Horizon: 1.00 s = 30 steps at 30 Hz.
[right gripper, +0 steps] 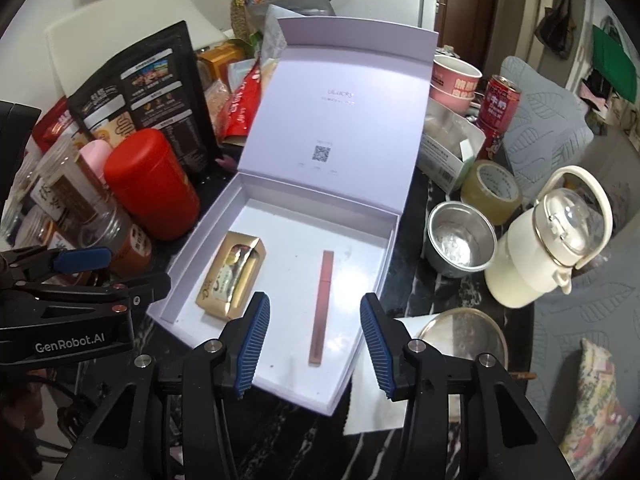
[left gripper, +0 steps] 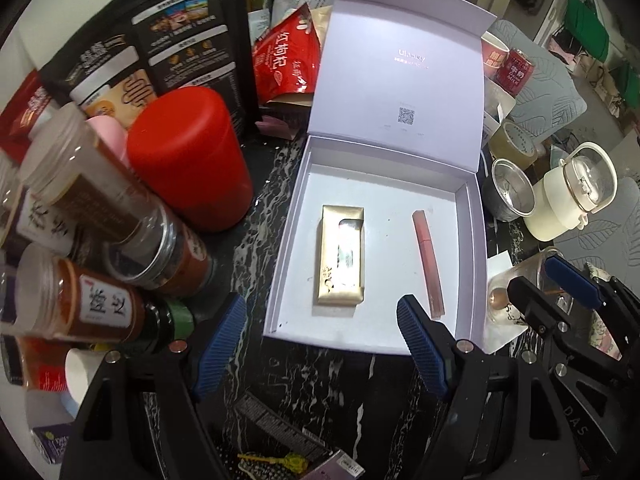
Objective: Organize rigid objects
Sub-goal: 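Open the left gripper on the Dove box while the right gripper releases the pink tube in the box, then withdraw both open grippers from the gift box back over the table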
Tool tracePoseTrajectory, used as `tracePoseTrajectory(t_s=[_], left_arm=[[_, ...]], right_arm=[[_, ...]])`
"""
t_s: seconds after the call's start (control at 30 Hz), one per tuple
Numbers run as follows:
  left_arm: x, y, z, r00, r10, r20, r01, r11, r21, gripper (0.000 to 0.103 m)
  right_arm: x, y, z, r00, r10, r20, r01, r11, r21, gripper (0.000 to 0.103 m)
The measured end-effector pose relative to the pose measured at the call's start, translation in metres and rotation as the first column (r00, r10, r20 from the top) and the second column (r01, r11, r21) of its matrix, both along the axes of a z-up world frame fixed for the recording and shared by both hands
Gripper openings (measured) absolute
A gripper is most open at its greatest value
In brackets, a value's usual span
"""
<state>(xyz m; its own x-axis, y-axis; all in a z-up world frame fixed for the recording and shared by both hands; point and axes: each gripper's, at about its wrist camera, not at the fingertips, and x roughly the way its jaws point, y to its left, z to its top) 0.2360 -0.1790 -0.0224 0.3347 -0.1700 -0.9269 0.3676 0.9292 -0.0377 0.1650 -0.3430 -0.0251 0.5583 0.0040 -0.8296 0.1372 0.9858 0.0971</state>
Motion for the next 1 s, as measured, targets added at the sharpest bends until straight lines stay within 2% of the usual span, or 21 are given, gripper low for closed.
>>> tracePoseTrajectory(t_s=[0.1,0.47,0.63,0.83,1.0], left_arm=[[-0.011,0.01,0.005,1.0,0.015,0.004,-0.015,1.0,0.0,0.078],[-0.05,0.048,0.008,0.995,0.097,-0.008,-0.097,0.995,-0.002,0.078],[-0.071,0.065,0.004,0.991,0.132,-0.033,-0.133,0.991,-0.026,0.078],[-0.097,0.088,0.001,0.978,0.203,-0.051,-0.205,0.978,-0.038,0.078],[-0.118,0.106,0.004,0.964,0.266,-0.029,-0.266,0.964,-0.024,0.078]], right_arm=[[-0.009,0.007,0.003,1.0,0.016,0.006,-0.016,1.0,0.003,0.051],[-0.045,0.025,0.006,0.999,0.053,0.008,-0.053,0.998,0.023,0.054],[-0.061,0.035,0.007,0.996,0.085,0.015,-0.085,0.996,0.033,0.062],[-0.076,0.053,0.002,0.99,0.143,0.006,-0.143,0.989,0.047,0.063],[-0.086,0.067,-0.002,0.981,0.194,0.002,-0.194,0.978,0.072,0.063]])
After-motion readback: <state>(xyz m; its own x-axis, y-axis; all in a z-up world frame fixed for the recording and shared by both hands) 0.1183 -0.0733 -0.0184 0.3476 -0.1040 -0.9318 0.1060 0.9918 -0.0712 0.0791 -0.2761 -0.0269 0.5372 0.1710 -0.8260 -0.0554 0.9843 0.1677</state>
